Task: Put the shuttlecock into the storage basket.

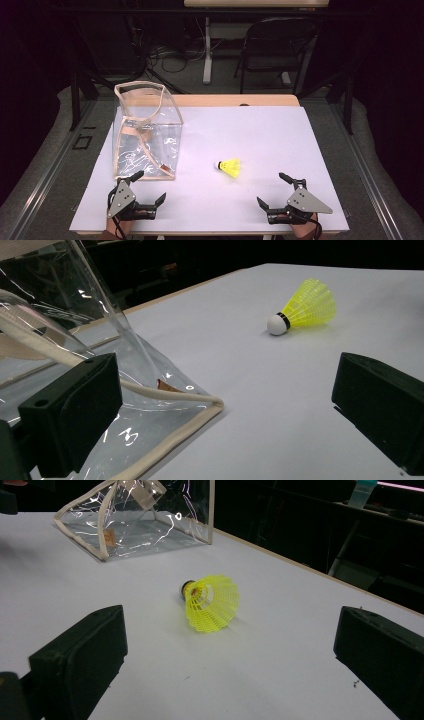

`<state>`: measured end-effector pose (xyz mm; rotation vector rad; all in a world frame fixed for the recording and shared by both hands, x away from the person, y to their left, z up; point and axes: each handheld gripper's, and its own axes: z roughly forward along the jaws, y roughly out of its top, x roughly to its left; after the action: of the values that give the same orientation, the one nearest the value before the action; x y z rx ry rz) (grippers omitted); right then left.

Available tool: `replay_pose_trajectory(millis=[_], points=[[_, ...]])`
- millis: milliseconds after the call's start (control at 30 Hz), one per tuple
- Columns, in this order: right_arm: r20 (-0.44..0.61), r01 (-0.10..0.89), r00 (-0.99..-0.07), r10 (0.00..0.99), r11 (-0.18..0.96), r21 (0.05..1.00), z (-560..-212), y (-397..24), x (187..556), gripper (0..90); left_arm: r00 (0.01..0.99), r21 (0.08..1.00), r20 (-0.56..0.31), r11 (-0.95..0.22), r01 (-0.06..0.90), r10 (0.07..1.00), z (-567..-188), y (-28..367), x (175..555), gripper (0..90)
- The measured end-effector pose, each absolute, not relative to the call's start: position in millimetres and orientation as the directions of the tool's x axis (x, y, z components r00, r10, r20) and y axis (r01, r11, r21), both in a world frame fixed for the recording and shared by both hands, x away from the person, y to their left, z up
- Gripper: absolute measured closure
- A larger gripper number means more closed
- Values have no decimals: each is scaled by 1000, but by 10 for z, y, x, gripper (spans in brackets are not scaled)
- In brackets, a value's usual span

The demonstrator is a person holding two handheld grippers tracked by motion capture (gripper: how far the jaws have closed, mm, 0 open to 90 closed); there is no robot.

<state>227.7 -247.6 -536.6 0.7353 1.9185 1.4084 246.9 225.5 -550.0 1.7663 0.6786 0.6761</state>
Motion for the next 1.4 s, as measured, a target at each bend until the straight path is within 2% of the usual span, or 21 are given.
replay_pose_trajectory(millis=[767, 1400], points=[[-158, 75, -645, 747, 268, 960, -5377, -2490, 2288, 4, 687, 956, 121, -270, 113, 716, -5498, 2233, 2490, 0], [-154, 88, -652, 743, 275, 957, -5391, -2471, 2303, 4, 733, 951, 131, -294, 97, 668, -5484, 2121, 2620, 0]])
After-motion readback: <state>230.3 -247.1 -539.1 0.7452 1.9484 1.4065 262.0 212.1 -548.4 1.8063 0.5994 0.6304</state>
